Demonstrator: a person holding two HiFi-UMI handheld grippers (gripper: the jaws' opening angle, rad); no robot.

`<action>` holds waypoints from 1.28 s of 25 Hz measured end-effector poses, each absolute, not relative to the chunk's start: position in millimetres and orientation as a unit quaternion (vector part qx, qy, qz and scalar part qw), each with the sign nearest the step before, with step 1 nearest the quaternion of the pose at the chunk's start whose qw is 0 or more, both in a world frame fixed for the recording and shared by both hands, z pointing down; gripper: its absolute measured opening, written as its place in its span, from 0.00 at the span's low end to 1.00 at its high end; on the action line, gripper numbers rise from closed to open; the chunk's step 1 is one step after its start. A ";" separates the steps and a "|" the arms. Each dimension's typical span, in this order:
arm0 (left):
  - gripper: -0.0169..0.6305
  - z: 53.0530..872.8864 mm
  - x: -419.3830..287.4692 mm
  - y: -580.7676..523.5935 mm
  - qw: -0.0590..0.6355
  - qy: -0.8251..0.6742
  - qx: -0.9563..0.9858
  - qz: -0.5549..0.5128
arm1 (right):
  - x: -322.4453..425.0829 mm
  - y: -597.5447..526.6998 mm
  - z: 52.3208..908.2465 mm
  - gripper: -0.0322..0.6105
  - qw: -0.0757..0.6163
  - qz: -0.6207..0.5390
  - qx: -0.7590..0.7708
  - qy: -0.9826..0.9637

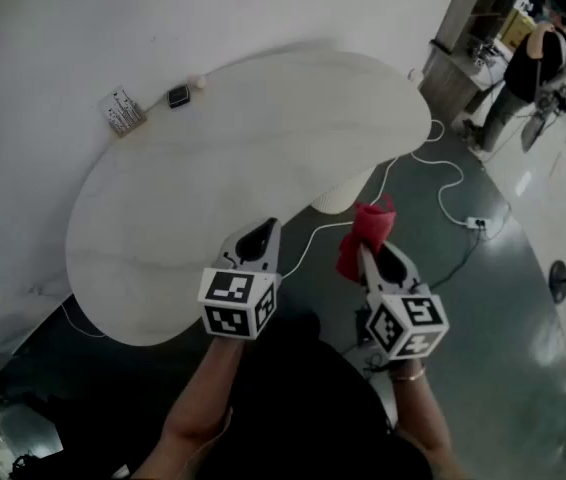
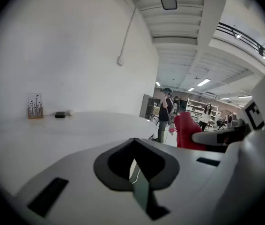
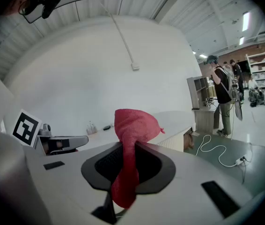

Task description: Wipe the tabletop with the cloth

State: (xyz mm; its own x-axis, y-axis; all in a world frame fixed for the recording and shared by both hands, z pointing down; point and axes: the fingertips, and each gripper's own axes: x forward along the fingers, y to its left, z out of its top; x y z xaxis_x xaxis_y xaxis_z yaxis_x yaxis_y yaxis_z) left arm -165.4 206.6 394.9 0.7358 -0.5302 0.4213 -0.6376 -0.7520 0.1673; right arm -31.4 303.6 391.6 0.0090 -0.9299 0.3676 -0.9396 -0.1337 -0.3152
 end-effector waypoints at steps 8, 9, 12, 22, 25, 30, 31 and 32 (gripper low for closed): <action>0.03 397.9 -158.8 210.0 0.154 -0.325 0.916 0.179 | -22.0 304.1 396.7 0.15 0.005 0.257 0.702 -0.664; 0.03 397.8 -157.8 209.5 0.154 -0.325 0.916 0.180 | -22.4 303.1 396.9 0.15 0.005 0.259 0.700 -0.666; 0.03 397.6 -153.9 207.5 0.152 -0.327 0.915 0.180 | -21.7 299.8 396.5 0.15 0.006 0.259 0.694 -0.672; 0.03 390.4 -125.1 196.9 0.139 -0.327 0.919 0.174 | 9.4 284.0 385.5 0.15 -0.009 0.248 0.694 -0.675; 0.03 388.3 -112.7 188.2 0.135 -0.322 0.920 0.177 | 22.5 276.9 382.3 0.15 -0.014 0.251 0.698 -0.670; 0.03 395.6 -93.1 158.5 0.136 -0.315 0.922 0.181 | 37.8 252.2 389.5 0.15 -0.012 0.253 0.702 -0.665; 0.03 397.6 -88.3 149.5 0.137 -0.313 0.922 0.181 | 41.3 244.4 390.9 0.15 -0.010 0.254 0.703 -0.664; 0.03 399.3 -83.2 139.5 0.138 -0.312 0.922 0.181 | 45.0 235.5 391.5 0.15 -0.009 0.255 0.703 -0.664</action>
